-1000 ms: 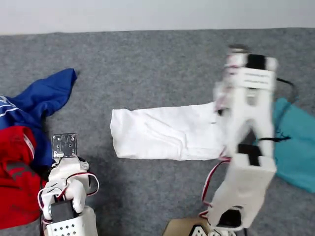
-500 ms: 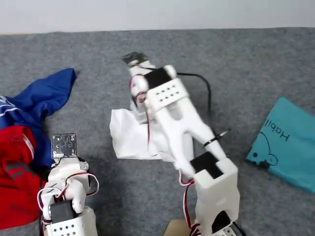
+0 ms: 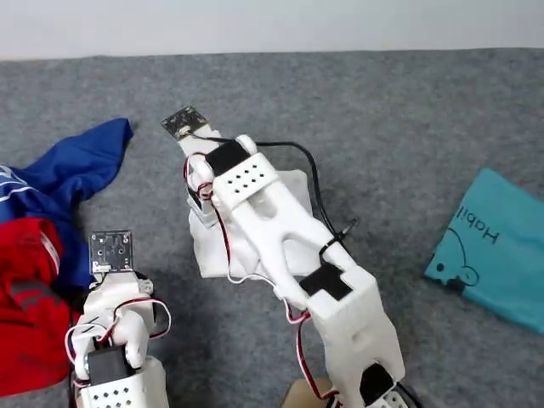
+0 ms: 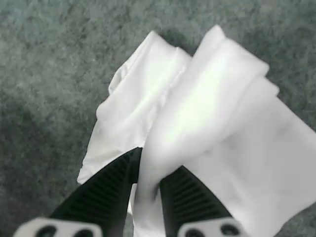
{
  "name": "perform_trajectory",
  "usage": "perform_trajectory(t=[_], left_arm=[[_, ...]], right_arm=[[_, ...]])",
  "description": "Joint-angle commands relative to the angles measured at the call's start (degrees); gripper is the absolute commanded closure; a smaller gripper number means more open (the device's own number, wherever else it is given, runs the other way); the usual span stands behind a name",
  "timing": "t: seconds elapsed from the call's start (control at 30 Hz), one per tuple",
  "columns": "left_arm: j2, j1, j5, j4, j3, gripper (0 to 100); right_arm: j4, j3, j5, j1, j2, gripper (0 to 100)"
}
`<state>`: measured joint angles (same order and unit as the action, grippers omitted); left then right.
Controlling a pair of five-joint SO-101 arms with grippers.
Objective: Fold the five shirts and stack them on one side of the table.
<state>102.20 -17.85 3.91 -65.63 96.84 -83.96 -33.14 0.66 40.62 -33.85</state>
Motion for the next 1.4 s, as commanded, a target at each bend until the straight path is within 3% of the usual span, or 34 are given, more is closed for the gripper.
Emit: perform_trajectory(t=[0.0,0.2,0.37,0.5,0.7,0.8,0.93,1.1,1.37], left_arm=[[0.2,-0.3,-0.5,-0.4,-0.2,99],[0.2,-0.3,-0.5,-0.4,-0.2,99],[0.2,-0.3,-0.5,-0.4,-0.2,99],[0.2,-0.3,-0.5,-0.4,-0.2,99],[0.2,-0.3,-0.5,-0.4,-0.2,99],[0.2,-0.3,-0.5,-0.4,-0.2,99],[0.2,-0.3,-0.5,-0.4,-0.2,99],[0.2,-0.3,-0.5,-0.4,-0.2,99],[0.2,-0.3,-0.5,-0.4,-0.2,99]], right_arm=[[-1.7,-7.3,-0.1,1.7,-2.1,96.1],[-10.6,-17.9,1.5,5.9,-6.8,71.9],[-15.2,-28.5,1.4,6.9,-8.0,70.8],[-19.0,-30.5,1.4,3.7,-8.0,75.6],[-18.9,-26.6,-0.5,-3.6,-7.1,98.9],[-19.0,-20.7,-5.7,-6.8,-6.1,98.9],[-18.9,-15.1,-6.0,-8.9,-4.7,98.9],[-18.8,-9.3,-6.0,-7.1,-4.9,98.9],[-18.8,-8.4,-5.5,5.8,-4.1,98.9]])
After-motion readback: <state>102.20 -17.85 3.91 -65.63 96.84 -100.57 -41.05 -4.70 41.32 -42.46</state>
